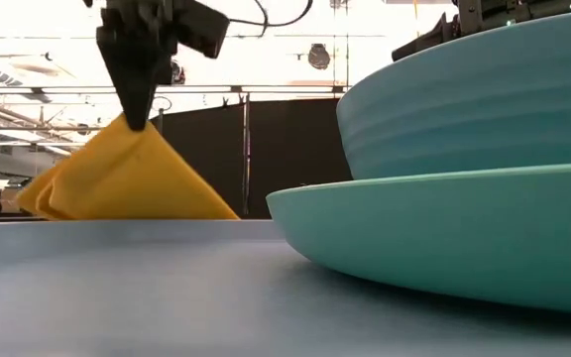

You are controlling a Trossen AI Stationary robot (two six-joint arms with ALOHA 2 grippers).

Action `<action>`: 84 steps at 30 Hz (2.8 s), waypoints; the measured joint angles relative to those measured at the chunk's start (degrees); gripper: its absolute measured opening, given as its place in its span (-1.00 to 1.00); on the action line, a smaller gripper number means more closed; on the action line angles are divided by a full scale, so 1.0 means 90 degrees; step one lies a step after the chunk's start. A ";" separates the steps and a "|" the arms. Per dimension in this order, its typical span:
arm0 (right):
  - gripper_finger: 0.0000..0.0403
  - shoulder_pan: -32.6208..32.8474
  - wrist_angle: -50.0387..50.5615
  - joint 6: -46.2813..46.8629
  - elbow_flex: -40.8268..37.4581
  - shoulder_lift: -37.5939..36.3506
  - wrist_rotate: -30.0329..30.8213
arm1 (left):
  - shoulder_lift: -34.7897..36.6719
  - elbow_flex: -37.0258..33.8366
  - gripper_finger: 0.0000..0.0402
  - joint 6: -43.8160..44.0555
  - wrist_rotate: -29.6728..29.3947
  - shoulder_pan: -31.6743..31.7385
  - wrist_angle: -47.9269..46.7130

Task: Set up tray
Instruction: Put the yellow table napkin on the blue tray beside the light blue plate

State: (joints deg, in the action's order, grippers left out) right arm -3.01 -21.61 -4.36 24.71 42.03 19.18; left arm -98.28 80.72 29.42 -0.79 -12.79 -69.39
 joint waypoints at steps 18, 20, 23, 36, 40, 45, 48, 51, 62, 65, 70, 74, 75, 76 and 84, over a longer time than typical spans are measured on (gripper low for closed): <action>-0.75 0.0000 -0.0004 0.0024 0.0000 0.0000 0.0007 | -0.0076 0.0643 -0.96 0.0150 0.1784 -0.0563 0.0918; -0.75 0.0000 -0.0005 0.0024 0.0000 0.0001 0.0007 | -0.0146 0.0633 -0.96 0.0152 0.1923 -0.0623 0.1052; -0.75 0.0000 -0.0026 0.0024 0.0000 0.0002 0.0006 | -0.0350 0.0635 -0.96 0.0149 0.2151 -0.0654 0.1231; -0.75 -0.0002 -0.0050 0.0048 0.0002 -0.0001 0.0002 | -0.1691 0.0628 -0.96 -0.0713 0.4276 -0.0649 0.2528; -0.75 0.0000 -0.0048 0.0075 0.0002 -0.0001 0.0002 | -0.1953 0.0628 -0.95 -0.0764 0.4869 -0.0719 0.3177; -0.75 0.0000 -0.0048 0.0133 0.0002 0.0000 0.0000 | -0.2086 0.0628 -0.75 -0.0771 0.5007 -0.0818 0.3869; -0.75 0.0000 -0.0046 0.0240 0.0002 0.0000 0.0000 | -0.2086 0.0628 -0.63 -0.0928 0.4697 -0.0841 0.3898; -0.75 0.0000 -0.0043 0.0243 0.0002 0.0000 -0.0003 | -0.2086 0.0628 -0.58 -0.0933 0.4391 -0.0841 0.3887; -0.75 0.0000 -0.0045 0.0224 0.0002 0.0002 -0.0005 | -0.2008 0.0633 -0.66 -0.1689 0.2470 -0.0719 0.2521; -0.75 0.0000 -0.0045 0.0215 0.0002 0.0000 -0.0005 | -0.2013 0.0630 -0.92 -0.1942 0.2138 -0.0676 0.2446; -0.75 0.0000 -0.0043 0.0238 0.0002 0.0002 -0.0005 | -0.2013 0.0630 -0.98 -0.2148 0.1536 -0.0673 0.2519; -0.75 0.0000 -0.0043 0.0240 0.0002 0.0001 -0.0005 | -0.2043 0.0630 -0.99 -0.2239 0.1297 -0.0712 0.2509; -0.75 0.0000 -0.0043 0.0240 0.0002 0.0002 -0.0005 | -0.2045 0.0630 -0.99 -0.2238 0.1290 -0.0712 0.2485; -0.75 0.0000 -0.0043 0.0240 0.0002 -0.0001 -0.0005 | -0.2045 0.0617 -0.99 -0.2235 0.1273 -0.0705 0.2483; -0.75 0.0010 -0.0045 0.0243 0.0002 0.0000 -0.0008 | -0.2047 0.0050 -0.99 -0.1775 0.0900 -0.0472 0.2688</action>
State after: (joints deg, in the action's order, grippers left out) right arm -2.92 -22.02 -2.17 24.73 42.03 19.11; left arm -116.71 81.17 13.45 7.31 -17.04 -45.20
